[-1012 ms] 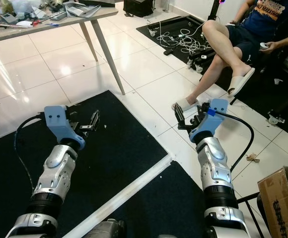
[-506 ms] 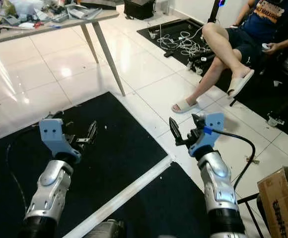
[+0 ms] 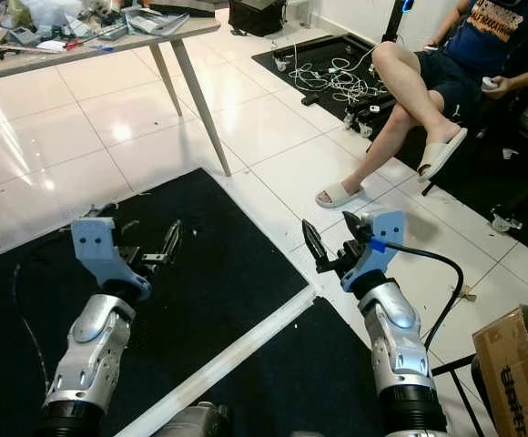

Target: Picking trash to rubbish bin

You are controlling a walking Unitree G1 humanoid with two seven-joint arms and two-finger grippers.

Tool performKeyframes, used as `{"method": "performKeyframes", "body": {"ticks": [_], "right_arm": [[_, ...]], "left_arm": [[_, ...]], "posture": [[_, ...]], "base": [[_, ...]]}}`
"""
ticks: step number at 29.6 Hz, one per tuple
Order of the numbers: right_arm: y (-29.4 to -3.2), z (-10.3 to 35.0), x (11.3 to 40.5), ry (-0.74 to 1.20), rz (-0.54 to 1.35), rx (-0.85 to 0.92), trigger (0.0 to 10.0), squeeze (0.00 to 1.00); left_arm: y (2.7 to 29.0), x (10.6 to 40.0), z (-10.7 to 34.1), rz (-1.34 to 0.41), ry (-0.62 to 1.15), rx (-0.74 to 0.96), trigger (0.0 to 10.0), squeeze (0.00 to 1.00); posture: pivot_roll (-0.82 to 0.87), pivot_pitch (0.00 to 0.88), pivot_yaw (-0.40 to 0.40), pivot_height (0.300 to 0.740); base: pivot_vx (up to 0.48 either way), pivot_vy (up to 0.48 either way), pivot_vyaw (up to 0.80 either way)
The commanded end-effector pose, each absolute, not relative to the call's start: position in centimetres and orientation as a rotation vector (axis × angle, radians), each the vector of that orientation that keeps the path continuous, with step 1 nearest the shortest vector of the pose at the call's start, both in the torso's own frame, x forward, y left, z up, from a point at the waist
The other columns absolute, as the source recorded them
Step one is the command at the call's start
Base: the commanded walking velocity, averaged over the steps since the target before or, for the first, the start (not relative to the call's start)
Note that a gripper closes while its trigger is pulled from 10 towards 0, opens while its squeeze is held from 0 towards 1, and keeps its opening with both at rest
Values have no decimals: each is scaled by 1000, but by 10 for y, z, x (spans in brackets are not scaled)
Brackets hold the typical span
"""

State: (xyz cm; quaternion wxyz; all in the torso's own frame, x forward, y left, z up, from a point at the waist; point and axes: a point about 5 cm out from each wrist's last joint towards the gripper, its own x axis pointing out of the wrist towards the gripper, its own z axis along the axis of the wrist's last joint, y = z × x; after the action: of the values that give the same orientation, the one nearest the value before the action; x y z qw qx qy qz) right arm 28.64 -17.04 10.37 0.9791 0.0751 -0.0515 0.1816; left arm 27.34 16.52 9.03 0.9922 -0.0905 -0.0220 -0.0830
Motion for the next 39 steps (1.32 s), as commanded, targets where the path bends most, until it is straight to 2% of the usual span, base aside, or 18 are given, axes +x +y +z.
{"method": "performKeyframes", "body": {"ticks": [1,7,24,35,39], "right_arm": [[-170,108,285,-113,366,150,10000,0],[-167,115,282,-119,394,184,10000,0],[-164,114,289,-102,388,190,10000,0],[-160,116,289,-109,411,193,10000,0],[-162,116,291,-102,406,193,10000,0]], "left_arm": [[161,270,90,-170,-34,-169,10000,0],[152,269,99,-221,-58,-175,10000,0],[154,273,102,-219,-51,-211,10000,0],[150,275,108,-310,-81,-206,10000,0],[148,275,110,-327,-97,-219,10000,0]], "posture": [[11,0,-24,740],[5,0,-28,740],[16,0,-11,740],[15,0,-1,740],[14,0,2,740]], "base": [[0,0,0],[0,0,0],[0,0,0],[0,0,0],[313,0,0]]}}
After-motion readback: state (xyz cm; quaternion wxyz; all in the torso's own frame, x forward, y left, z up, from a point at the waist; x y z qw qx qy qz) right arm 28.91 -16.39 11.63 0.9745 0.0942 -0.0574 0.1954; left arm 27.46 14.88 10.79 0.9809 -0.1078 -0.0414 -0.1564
